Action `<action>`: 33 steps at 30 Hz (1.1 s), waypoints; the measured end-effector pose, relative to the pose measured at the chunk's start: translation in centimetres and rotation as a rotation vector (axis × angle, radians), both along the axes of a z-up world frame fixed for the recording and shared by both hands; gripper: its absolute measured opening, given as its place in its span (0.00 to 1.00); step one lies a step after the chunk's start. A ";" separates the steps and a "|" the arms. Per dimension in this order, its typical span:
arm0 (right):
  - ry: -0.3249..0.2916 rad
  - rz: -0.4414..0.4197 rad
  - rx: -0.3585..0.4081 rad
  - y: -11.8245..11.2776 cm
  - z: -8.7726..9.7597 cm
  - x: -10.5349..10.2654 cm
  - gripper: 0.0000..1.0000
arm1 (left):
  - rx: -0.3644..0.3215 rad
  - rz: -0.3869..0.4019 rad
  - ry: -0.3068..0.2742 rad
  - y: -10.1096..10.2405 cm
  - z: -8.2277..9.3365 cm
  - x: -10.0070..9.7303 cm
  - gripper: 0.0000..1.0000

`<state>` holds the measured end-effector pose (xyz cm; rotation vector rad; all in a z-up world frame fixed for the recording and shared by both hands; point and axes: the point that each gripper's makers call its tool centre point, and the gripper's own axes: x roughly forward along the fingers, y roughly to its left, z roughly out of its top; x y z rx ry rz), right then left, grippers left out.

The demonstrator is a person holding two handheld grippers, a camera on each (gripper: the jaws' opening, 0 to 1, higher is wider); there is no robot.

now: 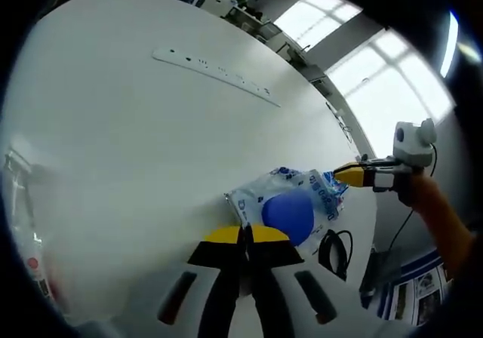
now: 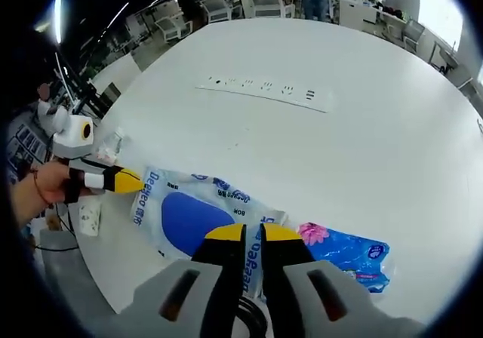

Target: Arrange the tabletop items into an orderly group along one side of the table until the central work area is clear of visible clutter.

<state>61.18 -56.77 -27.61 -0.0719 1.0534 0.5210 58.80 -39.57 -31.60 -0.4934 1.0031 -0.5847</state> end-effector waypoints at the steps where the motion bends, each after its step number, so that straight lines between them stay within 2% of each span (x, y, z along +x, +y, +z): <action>1: -0.003 -0.001 0.002 0.0 0.1 0.0 0.05 | -0.002 0.000 0.002 0.0 0.0 0.0 0.00; 10: -0.069 -0.032 0.061 0.3 2.5 0.2 0.04 | 0.004 -0.012 -0.001 0.0 -0.2 0.5 0.00; 19: -0.122 -0.069 0.126 0.2 5.0 -0.9 0.03 | 0.006 -0.027 -0.008 -0.1 -0.1 1.0 0.00; 27: -0.179 -0.103 0.168 -0.5 7.4 -1.5 0.01 | 0.010 -0.042 -0.016 -0.3 0.0 1.3 0.00; 33: -0.202 -0.129 0.193 -1.1 8.5 -2.0 0.00 | 0.012 -0.046 -0.020 -0.4 0.0 1.6 0.00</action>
